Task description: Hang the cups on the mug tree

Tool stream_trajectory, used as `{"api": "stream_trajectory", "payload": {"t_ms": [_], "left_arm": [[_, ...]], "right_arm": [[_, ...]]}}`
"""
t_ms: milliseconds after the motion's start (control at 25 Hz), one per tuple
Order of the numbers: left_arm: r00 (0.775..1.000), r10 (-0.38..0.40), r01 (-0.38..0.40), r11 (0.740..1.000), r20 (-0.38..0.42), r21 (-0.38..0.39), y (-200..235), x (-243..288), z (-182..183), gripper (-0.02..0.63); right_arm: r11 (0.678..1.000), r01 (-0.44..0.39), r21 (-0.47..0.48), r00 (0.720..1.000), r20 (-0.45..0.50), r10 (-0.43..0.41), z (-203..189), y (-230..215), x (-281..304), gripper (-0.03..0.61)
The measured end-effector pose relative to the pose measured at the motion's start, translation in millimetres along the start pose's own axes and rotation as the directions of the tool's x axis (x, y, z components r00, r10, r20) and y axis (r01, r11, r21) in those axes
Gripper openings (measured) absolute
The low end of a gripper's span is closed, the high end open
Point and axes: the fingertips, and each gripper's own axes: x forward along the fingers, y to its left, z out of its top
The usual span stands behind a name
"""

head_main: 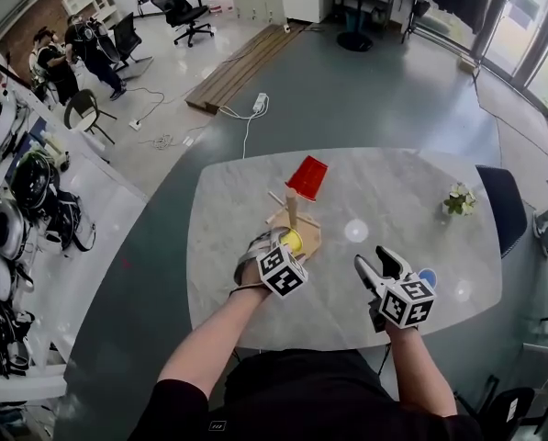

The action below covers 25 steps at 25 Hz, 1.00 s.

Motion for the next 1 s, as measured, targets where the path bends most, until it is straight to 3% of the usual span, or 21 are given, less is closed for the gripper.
{"api": "stream_trajectory", "payload": {"t_ms": [280,640,760,1000], "left_arm": [[0.999,0.001,-0.001,1.000,0.046,0.008,1,-10,1,0.299],[0.979,0.023,-0.009,0.998,0.203,-0.065,16,-52,13,0.299],[0.959,0.009,0.019,0.995,0.284,-0.096,18,-73,16,0.299],[0.896,0.029,0.053,0.984,0.442,-0.172,29,-122,14,0.298]], "right_arm": [[1.000,0.007,-0.007,1.000,0.010,-0.007,3,9,1,0.268],[0.999,0.043,-0.021,0.999,0.030,-0.043,12,27,-4,0.268],[0.998,0.056,-0.032,0.997,0.049,-0.054,19,38,-7,0.268],[0.994,0.090,-0.064,0.992,0.095,-0.084,32,62,-19,0.268]]}}
